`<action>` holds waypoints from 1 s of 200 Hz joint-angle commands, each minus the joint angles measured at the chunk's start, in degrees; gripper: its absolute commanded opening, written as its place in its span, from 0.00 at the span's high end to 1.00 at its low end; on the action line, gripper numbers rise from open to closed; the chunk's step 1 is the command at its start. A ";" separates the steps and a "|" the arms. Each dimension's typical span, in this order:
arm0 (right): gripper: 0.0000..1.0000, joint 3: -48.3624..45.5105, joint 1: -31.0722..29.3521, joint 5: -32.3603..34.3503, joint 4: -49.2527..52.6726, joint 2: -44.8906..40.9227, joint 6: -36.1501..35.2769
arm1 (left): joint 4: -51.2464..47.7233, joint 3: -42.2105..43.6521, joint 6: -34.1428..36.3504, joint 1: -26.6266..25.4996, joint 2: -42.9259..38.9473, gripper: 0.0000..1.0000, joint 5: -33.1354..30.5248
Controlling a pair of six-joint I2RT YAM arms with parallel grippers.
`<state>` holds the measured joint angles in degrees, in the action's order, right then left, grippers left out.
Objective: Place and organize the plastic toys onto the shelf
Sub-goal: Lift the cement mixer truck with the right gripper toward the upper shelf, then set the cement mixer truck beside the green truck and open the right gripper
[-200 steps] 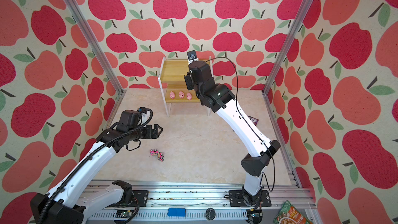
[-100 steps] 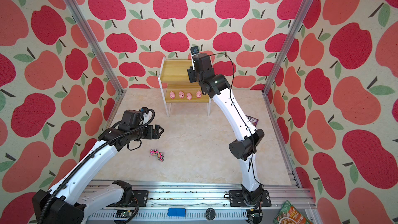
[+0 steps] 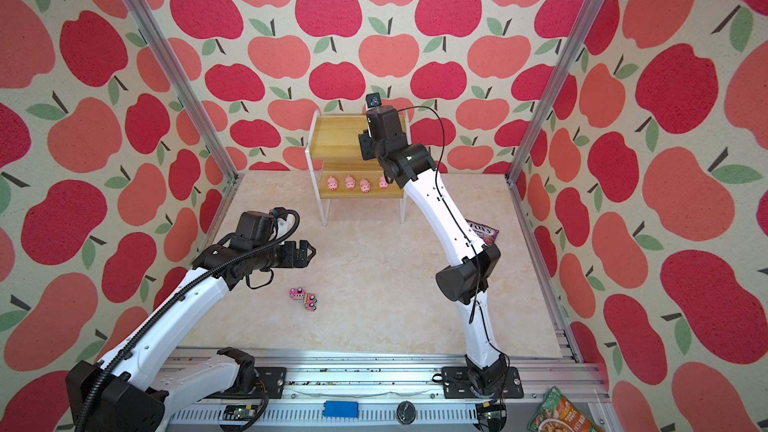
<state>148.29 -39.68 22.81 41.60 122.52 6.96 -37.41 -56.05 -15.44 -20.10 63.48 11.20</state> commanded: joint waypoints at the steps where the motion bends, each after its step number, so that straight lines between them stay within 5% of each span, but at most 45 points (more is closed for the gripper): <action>1: 0.78 1.59 0.52 1.80 -1.06 1.33 1.71 | 0.31 0.52 0.94 0.41 -0.38 0.04 0.70; 200: 0.71 2.22 2.41 2.01 -2.39 5.10 6.49 | 0.58 0.55 0.76 0.85 -0.82 0.04 1.48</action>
<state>148.83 -37.56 25.19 40.36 126.56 12.27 -37.41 -56.05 -15.46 -19.66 63.42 12.05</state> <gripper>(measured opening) 0.285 0.960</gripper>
